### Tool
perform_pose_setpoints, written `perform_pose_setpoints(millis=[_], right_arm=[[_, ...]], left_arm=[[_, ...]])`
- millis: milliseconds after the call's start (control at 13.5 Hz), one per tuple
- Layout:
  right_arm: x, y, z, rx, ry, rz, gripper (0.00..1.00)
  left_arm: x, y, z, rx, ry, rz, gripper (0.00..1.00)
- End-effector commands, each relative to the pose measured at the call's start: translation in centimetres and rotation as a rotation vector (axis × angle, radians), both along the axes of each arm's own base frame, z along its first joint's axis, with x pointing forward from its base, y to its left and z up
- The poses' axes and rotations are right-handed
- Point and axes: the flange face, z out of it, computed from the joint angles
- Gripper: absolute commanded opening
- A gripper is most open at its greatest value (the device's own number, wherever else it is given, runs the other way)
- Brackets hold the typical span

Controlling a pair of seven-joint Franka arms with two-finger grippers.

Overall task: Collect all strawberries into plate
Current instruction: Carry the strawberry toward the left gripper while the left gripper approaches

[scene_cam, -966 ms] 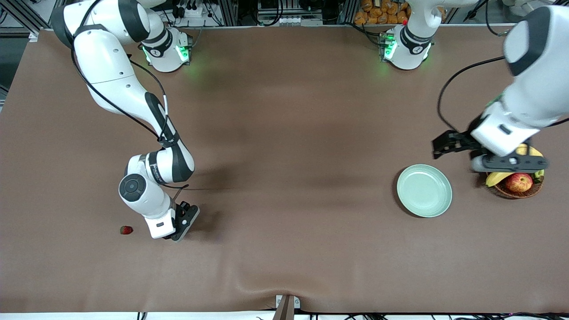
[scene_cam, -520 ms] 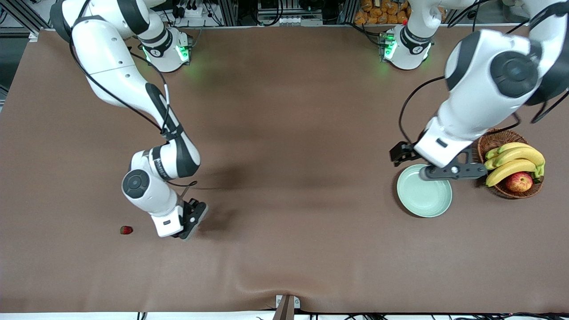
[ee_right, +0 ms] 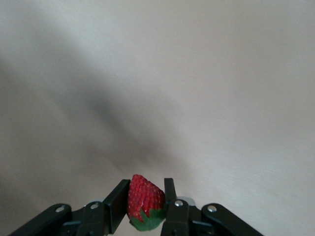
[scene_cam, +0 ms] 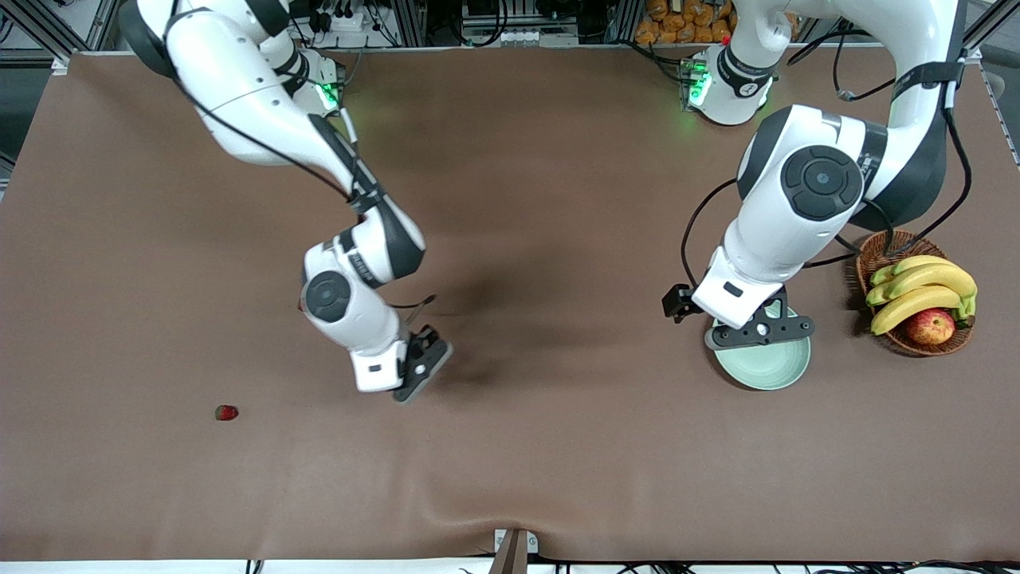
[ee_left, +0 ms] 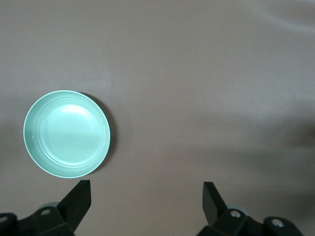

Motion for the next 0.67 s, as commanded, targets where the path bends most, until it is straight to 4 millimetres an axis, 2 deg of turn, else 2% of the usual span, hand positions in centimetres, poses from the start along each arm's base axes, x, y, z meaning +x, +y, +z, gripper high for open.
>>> perform_pose_setpoints(millis=[0,74,446,595], right_arm=[[-2.4,5.1,1.0,0.026,0.021,-0.093,0.00],[-3.0,6.1,0.6,0.031,0.034,-0.125,0.00],[-5.2,12.8,-0.2,0.098,0.059,-0.307,0.00],[-6.5,16.7,-0.8,0.145,0.070,-0.394,0.00]], left_arm=[[0.3,-0.1,0.2,0.016,-0.024,0.014,1.00],[0.6,0.0,0.1,0.010,-0.035,0.016,1.00],[2.1,0.4,-4.6,0.009,-0.013,0.053,1.00],[2.9,0.9,-6.4,0.004,-0.016,0.071,1.00]])
